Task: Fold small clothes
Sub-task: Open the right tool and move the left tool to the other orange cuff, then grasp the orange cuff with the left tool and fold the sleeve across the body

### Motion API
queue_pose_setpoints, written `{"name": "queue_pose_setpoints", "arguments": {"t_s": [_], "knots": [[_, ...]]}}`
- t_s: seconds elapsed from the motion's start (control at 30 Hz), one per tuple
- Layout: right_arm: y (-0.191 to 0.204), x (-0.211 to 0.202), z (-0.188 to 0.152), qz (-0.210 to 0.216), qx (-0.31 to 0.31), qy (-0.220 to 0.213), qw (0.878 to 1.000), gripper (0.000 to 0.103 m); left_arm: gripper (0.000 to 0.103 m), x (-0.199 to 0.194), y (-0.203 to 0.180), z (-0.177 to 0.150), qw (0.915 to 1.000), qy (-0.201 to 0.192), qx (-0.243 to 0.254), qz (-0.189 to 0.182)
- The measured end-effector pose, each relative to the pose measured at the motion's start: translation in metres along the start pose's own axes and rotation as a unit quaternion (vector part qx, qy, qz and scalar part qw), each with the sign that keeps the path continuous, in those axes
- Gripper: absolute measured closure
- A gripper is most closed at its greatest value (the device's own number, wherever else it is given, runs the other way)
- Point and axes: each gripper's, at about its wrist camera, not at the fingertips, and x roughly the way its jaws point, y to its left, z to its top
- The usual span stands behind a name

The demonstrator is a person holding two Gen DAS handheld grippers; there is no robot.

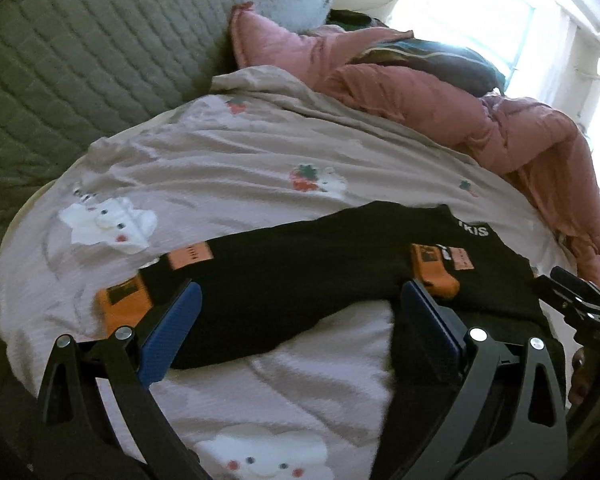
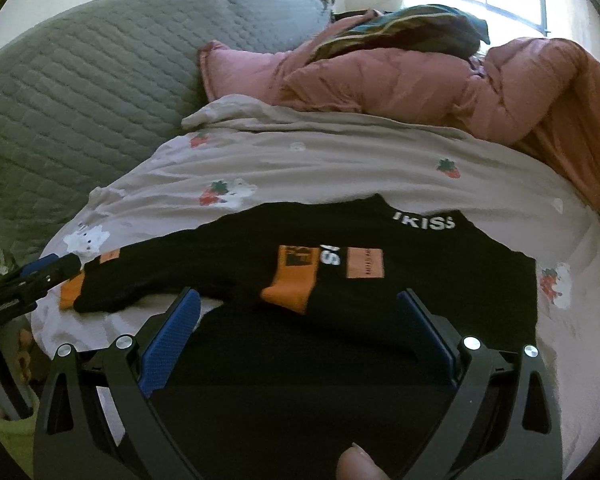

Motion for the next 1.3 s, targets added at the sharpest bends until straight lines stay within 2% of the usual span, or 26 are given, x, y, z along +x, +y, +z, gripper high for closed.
{"name": "queue_pose_setpoints", "arguments": {"t_s": [0.3, 0.57, 0.77, 0.97, 1.07, 1.13, 1.2, 1.3], "knots": [[0.036, 0.009, 0.004, 0.022, -0.035, 0.009, 0.999, 0.005, 0.01, -0.006, 0.042, -0.004, 0.999, 0.005, -0.036, 0.026], [0.07, 0.015, 0.01, 0.035, -0.076, 0.0, 0.996, 0.005, 0.01, -0.005, 0.079, -0.006, 0.9962, 0.013, -0.075, 0.042], [0.08, 0.021, 0.004, 0.043, -0.082, 0.001, 0.996, 0.005, 0.01, -0.002, 0.109, -0.013, 0.9928, 0.016, -0.114, 0.034], [0.072, 0.03, -0.001, 0.036, -0.069, 0.008, 0.997, 0.005, 0.01, 0.002, 0.125, -0.02, 0.9912, 0.023, -0.128, 0.024], [0.065, 0.031, -0.003, 0.033, -0.058, 0.007, 0.998, 0.005, 0.021, 0.01, 0.13, -0.027, 0.9901, 0.041, -0.133, 0.019], [0.058, 0.033, -0.005, 0.03, -0.051, 0.007, 0.998, 0.005, 0.038, 0.016, 0.13, -0.03, 0.99, 0.052, -0.13, 0.013], [0.048, 0.035, -0.007, 0.029, -0.038, 0.009, 0.999, 0.005, 0.05, 0.026, 0.128, -0.034, 0.9896, 0.067, -0.127, 0.011], [0.036, 0.039, -0.012, 0.026, -0.02, 0.011, 0.999, 0.005, 0.056, 0.039, 0.126, -0.038, 0.9886, 0.086, -0.123, 0.008]]}}
